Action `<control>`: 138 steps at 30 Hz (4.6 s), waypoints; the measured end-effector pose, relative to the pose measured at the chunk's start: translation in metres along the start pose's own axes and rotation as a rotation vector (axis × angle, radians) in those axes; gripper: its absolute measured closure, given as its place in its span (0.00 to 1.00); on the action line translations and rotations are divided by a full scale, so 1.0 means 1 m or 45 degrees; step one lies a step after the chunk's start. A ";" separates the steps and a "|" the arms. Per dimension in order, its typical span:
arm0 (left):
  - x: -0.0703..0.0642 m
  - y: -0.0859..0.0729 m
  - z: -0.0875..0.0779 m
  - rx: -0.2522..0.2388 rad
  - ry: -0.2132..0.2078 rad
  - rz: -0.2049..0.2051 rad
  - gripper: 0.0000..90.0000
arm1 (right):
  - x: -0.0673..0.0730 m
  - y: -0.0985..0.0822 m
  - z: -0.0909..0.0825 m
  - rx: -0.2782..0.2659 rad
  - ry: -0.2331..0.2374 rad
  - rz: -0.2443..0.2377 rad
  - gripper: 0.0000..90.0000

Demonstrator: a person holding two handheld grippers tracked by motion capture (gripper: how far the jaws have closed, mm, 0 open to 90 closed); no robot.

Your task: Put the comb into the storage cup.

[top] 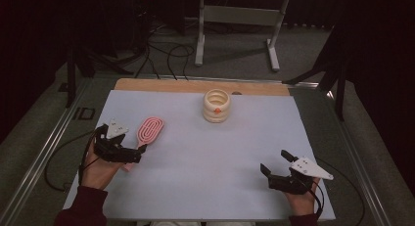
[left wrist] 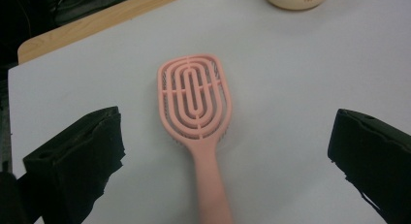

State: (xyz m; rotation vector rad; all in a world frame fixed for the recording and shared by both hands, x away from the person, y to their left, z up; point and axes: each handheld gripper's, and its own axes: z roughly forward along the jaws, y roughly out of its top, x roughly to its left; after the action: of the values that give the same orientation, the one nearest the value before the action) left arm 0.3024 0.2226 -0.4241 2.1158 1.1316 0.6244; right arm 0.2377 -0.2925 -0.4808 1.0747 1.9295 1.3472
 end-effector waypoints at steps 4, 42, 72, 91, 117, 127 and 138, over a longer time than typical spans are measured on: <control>0.001 0.002 0.005 0.032 0.003 0.009 0.00 | 0.000 0.000 0.000 0.005 0.000 -0.001 0.09; 0.010 0.015 0.050 0.298 -0.008 0.016 0.00 | 0.002 -0.002 0.004 0.024 0.004 -0.009 0.09; 0.014 0.015 0.081 0.506 -0.006 0.000 0.00 | 0.002 -0.002 0.005 0.032 0.005 -0.007 0.09; 0.017 0.012 0.101 0.657 -0.023 -0.136 0.06 | 0.002 -0.003 0.006 0.038 0.002 -0.005 0.09; 0.019 0.005 0.108 0.735 -0.035 -0.230 0.60 | 0.002 -0.004 0.008 0.059 -0.003 -0.009 0.09; 0.019 0.006 0.107 0.750 -0.050 -0.218 0.72 | 0.001 -0.005 0.008 0.063 -0.007 -0.010 0.09; 0.018 0.005 0.106 0.741 -0.043 -0.201 0.77 | 0.002 -0.005 0.008 0.066 -0.008 -0.012 0.09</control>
State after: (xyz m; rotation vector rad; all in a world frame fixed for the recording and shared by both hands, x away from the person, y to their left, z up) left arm 0.3852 0.2020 -0.4898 2.4588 1.5848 0.1922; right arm 0.2418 -0.2880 -0.4885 1.0922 1.9723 1.2937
